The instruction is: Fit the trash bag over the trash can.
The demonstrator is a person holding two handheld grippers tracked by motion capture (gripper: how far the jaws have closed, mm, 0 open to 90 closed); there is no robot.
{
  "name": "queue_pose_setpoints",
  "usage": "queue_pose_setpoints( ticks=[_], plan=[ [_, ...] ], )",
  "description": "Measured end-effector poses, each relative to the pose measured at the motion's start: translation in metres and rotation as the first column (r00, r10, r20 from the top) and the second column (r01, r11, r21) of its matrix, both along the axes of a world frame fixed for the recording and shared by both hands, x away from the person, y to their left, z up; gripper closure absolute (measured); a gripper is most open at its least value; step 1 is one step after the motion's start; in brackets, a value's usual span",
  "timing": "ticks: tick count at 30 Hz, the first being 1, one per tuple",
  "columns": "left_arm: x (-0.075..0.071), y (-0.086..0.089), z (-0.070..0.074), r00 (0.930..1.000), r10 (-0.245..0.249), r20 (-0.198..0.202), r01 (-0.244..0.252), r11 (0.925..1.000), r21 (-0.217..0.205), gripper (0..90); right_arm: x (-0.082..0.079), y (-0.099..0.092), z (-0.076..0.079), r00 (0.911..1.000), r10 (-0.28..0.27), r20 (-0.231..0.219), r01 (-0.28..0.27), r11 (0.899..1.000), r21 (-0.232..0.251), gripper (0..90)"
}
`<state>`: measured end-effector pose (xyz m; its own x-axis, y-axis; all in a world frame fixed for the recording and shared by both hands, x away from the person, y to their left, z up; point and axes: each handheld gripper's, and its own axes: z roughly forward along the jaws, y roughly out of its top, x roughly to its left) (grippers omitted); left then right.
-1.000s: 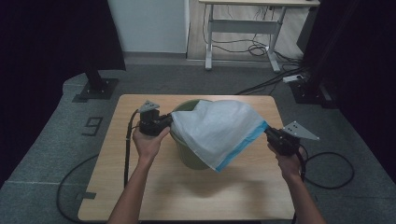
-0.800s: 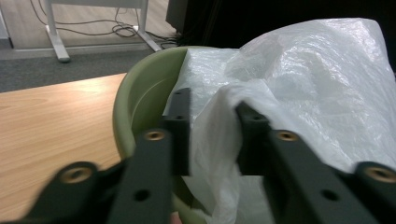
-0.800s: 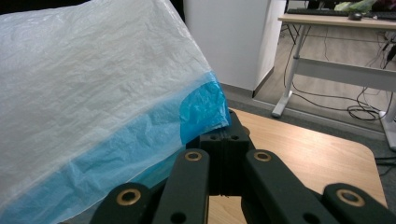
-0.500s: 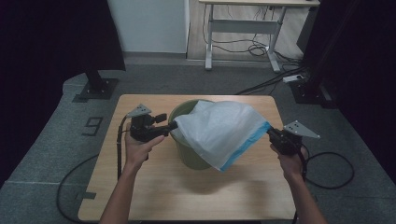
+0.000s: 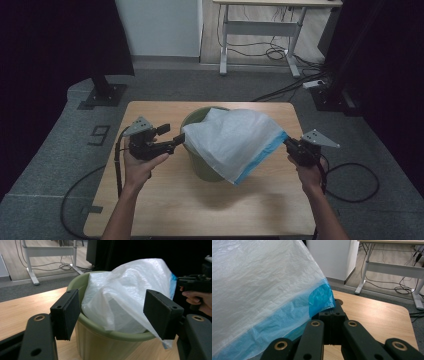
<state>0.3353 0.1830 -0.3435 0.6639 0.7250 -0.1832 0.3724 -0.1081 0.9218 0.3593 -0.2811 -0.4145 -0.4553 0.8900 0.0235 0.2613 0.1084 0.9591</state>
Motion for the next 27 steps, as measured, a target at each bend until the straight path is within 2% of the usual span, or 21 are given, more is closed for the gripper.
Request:
queue_pose_setpoints(
  ticks=[3, 8, 14, 20, 27],
  plan=[
    [-0.003, -0.009, 0.001, 1.0, -0.009, -0.001, 0.009, 0.9999, 0.014, 29.4, 0.0, 0.001, 0.0, 1.0, 0.002, -0.002, -0.002, 1.0, 0.0, 88.4],
    [-0.003, -0.036, -0.003, 0.9987, -0.032, -0.04, 0.034, 0.9983, 0.047, 29.5, -0.002, 0.008, 0.0, 0.9998, 0.018, 0.0, -0.018, 1.0, -0.002, 88.4],
    [-0.004, -0.064, -0.009, 0.9972, -0.061, -0.042, 0.065, 0.9942, 0.086, 29.4, -0.006, 0.016, 0.0, 0.9991, 0.043, 0.0, -0.043, 0.999, -0.002, 88.4],
    [-0.007, -0.081, -0.013, 0.9972, -0.069, -0.029, 0.072, 0.9894, 0.126, 29.5, -0.01, 0.022, 0.0, 0.9981, 0.061, 0.006, -0.061, 0.998, 0.001, 88.4],
    [-0.002, -0.099, -0.025, 0.9948, -0.085, -0.056, 0.093, 0.9832, 0.157, 29.2, -0.009, 0.027, -0.001, 0.9974, 0.072, 0.0, -0.072, 0.997, 0.003, 88.3]
  ],
)
